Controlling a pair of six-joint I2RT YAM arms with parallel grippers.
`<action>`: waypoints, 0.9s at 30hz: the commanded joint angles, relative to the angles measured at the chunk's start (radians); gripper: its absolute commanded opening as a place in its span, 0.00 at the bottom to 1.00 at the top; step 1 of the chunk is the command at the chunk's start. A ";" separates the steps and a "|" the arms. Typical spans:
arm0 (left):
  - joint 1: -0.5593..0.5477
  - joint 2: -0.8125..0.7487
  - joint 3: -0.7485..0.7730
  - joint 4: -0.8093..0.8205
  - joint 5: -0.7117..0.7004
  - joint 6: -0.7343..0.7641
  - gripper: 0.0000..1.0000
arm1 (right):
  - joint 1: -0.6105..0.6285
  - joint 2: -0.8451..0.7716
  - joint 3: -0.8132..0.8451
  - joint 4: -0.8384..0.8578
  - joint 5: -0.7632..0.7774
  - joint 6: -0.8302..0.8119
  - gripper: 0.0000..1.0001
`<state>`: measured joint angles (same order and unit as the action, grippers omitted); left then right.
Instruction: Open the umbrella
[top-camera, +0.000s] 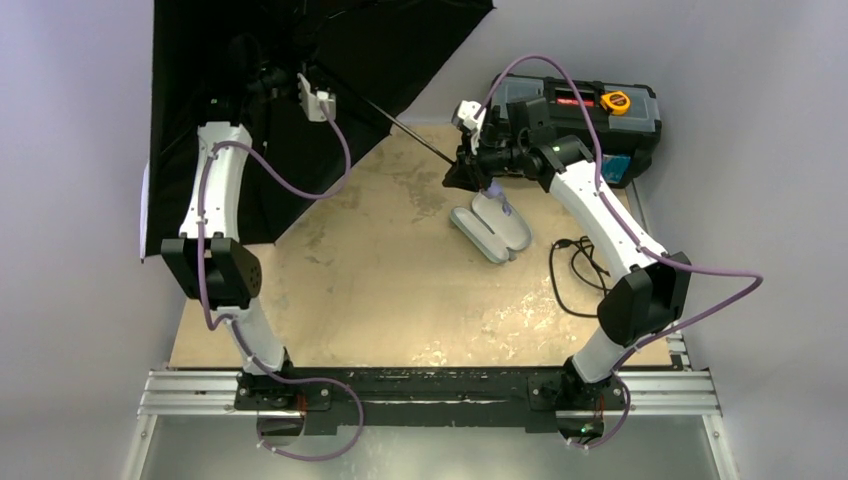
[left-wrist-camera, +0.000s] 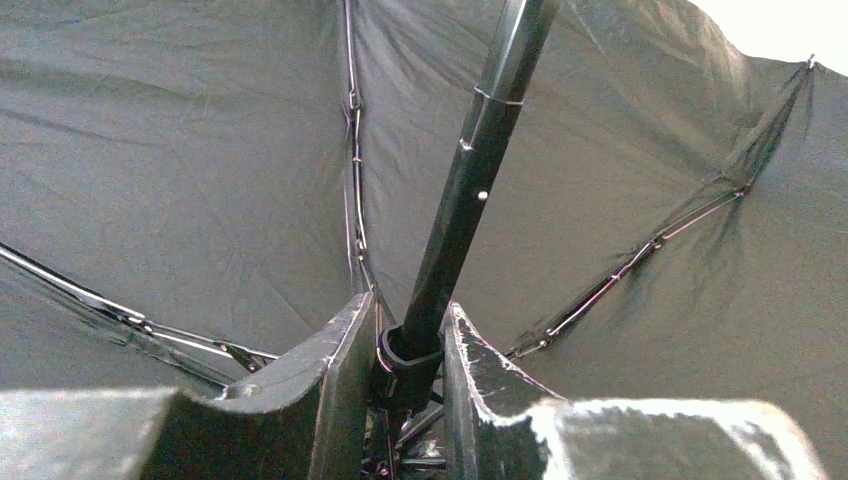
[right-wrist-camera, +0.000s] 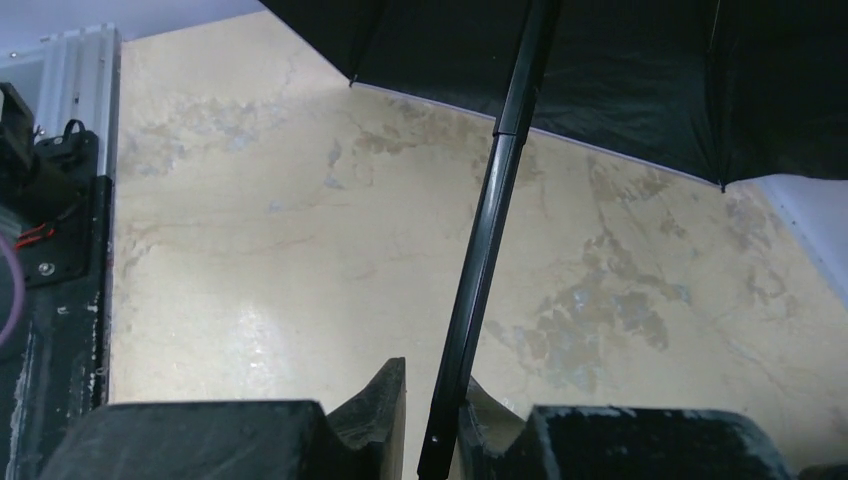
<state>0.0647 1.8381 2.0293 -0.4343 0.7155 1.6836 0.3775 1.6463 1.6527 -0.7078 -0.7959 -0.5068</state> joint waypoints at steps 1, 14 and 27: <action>0.376 0.097 0.235 0.344 -0.863 -0.010 0.11 | -0.072 -0.127 -0.095 -0.649 -0.156 -0.261 0.00; 0.172 -0.395 -0.571 0.579 -0.566 -0.036 0.52 | 0.065 -0.012 0.055 -0.306 -0.275 0.023 0.00; 0.006 -0.535 -0.461 0.470 -0.400 -0.156 0.73 | 0.189 0.038 -0.420 1.234 -0.169 0.918 0.00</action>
<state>0.0414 1.4532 1.5429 -0.0456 0.3889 1.6295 0.5259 1.5963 1.2808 0.0200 -0.9344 0.1181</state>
